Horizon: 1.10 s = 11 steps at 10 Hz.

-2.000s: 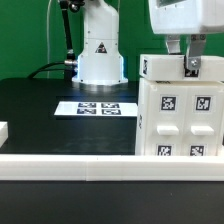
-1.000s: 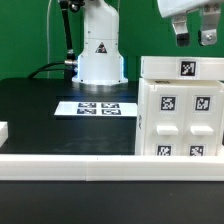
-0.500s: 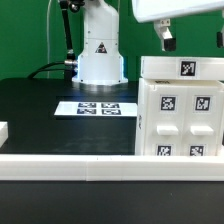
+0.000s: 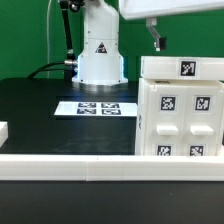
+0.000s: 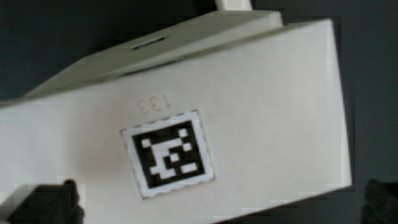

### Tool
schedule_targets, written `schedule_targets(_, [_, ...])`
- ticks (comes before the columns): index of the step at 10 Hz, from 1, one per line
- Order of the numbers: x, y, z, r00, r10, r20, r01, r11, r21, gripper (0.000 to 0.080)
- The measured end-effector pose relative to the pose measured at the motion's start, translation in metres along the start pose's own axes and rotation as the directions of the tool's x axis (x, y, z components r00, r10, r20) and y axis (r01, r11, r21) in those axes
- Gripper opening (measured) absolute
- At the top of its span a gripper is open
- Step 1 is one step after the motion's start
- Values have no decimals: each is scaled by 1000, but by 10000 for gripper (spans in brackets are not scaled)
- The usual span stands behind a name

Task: Assemble cabinet

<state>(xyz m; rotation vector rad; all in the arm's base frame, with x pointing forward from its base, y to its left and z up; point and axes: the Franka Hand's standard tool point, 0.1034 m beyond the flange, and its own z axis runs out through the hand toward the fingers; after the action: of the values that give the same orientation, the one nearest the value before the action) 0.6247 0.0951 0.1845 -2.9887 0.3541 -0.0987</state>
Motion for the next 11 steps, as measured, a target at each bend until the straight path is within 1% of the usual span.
schedule_targets(1, [2, 0, -1, 980, -199, -14, 199, 980, -14, 797])
schedule_targets(2, [3, 2, -1, 926, -377, -10, 376, 926, -30, 797])
schedule_targets(3, [3, 2, -1, 848, -530, 0, 530, 847, -45, 797])
schedule_targets(4, [2, 1, 0, 787, -617, 10, 617, 786, -52, 797])
schedule_targets(5, [3, 3, -1, 712, -702, 17, 702, 710, -53, 797])
schedule_targets(7, [4, 5, -1, 611, -791, 27, 791, 609, -55, 797])
schedule_targets(8, [4, 7, -1, 510, -859, 38, 860, 508, -55, 797])
schedule_targets(9, [5, 9, -1, 353, -934, 53, 935, 350, -58, 797])
schedule_targets(10, [4, 8, 1, 233, -970, 74, 972, 229, -58, 797])
schedule_targets(11, [1, 5, 2, 150, -985, 86, 988, 145, -52, 797])
